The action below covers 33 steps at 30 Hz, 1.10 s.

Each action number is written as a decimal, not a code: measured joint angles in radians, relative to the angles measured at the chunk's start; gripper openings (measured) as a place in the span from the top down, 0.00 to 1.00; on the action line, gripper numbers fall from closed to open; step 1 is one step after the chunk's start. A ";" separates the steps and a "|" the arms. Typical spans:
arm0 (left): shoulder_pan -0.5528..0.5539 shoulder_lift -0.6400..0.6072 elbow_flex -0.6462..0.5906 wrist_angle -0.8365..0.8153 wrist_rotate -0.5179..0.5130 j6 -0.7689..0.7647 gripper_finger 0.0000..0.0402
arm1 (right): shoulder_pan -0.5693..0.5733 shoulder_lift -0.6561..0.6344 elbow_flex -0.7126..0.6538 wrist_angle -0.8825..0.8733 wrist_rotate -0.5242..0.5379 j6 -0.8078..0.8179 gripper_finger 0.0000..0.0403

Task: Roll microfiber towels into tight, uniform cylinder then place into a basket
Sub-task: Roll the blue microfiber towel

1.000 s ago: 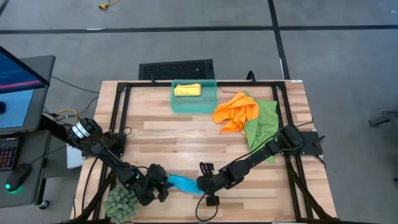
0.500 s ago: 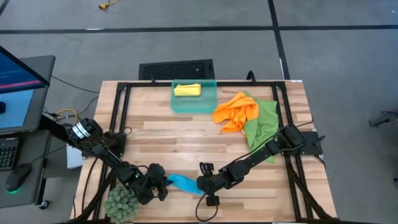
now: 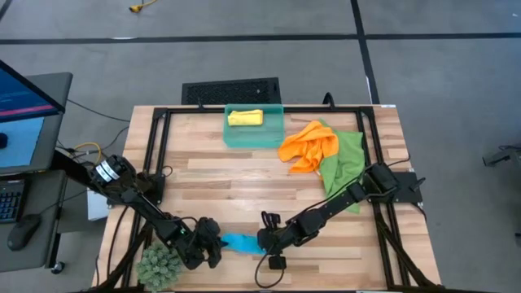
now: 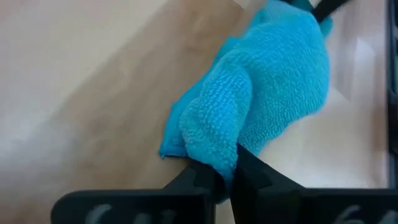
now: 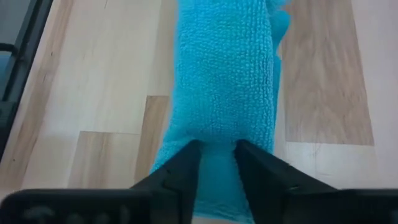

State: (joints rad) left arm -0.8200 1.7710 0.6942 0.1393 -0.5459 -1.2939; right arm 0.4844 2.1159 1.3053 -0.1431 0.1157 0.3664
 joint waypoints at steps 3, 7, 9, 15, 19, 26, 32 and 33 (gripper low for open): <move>0.000 0.000 0.017 -0.025 0.029 -0.001 0.99 | -0.008 0.000 0.015 -0.017 -0.006 0.000 0.58; 0.000 -0.001 0.030 -0.049 0.053 -0.022 0.99 | -0.027 -0.003 0.031 -0.030 -0.046 0.000 0.53; 0.000 -0.002 0.030 -0.049 0.064 -0.043 0.99 | -0.033 -0.003 0.043 -0.048 -0.068 0.001 0.52; 0.000 -0.003 0.031 -0.051 0.091 -0.112 0.99 | -0.041 -0.005 0.094 -0.196 -0.089 0.015 0.54; 0.000 -0.003 0.032 -0.051 0.109 -0.175 0.99 | -0.042 -0.005 0.110 -0.224 -0.091 0.018 0.56; 0.002 -0.004 0.032 -0.072 0.130 -0.220 0.99 | -0.031 -0.005 0.146 -0.310 -0.090 0.008 0.58; 0.016 -0.005 0.032 -0.077 0.162 -0.224 0.99 | -0.012 -0.006 0.165 -0.341 -0.088 0.003 0.58; 0.016 -0.005 0.032 -0.077 0.163 -0.223 0.99 | -0.009 -0.006 0.165 -0.346 -0.088 -0.001 0.58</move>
State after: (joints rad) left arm -0.8040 1.7664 0.7261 0.0624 -0.3825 -1.5173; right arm 0.4756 2.1099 1.4708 -0.4889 0.0277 0.3656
